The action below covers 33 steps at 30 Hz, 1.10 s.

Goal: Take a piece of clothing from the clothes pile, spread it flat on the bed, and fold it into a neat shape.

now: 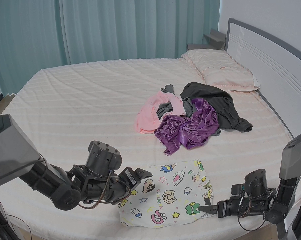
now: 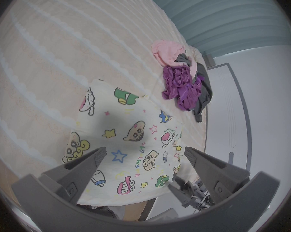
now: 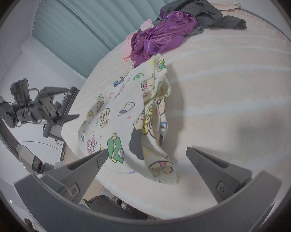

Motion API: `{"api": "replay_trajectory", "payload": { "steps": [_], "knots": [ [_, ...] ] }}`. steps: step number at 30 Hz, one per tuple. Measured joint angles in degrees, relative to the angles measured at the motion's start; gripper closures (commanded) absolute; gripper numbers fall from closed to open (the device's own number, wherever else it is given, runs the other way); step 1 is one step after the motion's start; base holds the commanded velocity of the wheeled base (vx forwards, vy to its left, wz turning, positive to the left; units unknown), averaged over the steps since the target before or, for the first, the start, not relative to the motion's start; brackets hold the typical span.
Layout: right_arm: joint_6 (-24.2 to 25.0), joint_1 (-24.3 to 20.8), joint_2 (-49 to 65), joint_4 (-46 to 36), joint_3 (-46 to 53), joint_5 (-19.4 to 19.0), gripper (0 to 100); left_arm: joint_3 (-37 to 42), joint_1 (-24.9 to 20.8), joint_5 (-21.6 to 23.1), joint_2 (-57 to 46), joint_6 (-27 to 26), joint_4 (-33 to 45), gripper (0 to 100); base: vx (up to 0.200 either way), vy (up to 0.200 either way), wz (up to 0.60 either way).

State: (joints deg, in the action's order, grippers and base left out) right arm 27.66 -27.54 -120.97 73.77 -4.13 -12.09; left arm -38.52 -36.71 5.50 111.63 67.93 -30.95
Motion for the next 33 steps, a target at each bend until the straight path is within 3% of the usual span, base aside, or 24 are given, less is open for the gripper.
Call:
{"api": "replay_trajectory", "payload": {
  "steps": [1, 8, 13, 27, 33],
  "knots": [
    [-0.13, -0.11, -0.41, 0.0, 0.0, -0.05, 100, 0.0, 0.4, 0.22, -0.44, 0.04, 0.0, 0, 0.0, 0.0, 0.0],
    [-1.04, -0.44, -1.88, -0.11, 0.2, -0.71, 100, -0.5, 2.28, 0.38, -1.33, 0.04, 0.06, 0, 0.0, 0.0, 0.0],
    [-4.97, 0.15, -2.0, -0.41, 2.16, -0.71, 100, -0.61, 2.84, 0.35, -1.13, -0.02, 0.06, 0, 0.0, 0.0, 0.0],
    [-10.62, 1.48, -0.65, -7.75, 3.17, -0.3, 100, -0.8, 2.72, -0.13, 1.93, -0.44, 0.0, 0, 0.0, 0.0, 0.0],
    [-11.48, 2.22, 0.44, -7.2, 3.12, -0.22, 100, -0.84, 2.73, -0.13, 2.32, -0.44, -0.06, 0, 0.0, 0.0, 0.0]
  ]
}}
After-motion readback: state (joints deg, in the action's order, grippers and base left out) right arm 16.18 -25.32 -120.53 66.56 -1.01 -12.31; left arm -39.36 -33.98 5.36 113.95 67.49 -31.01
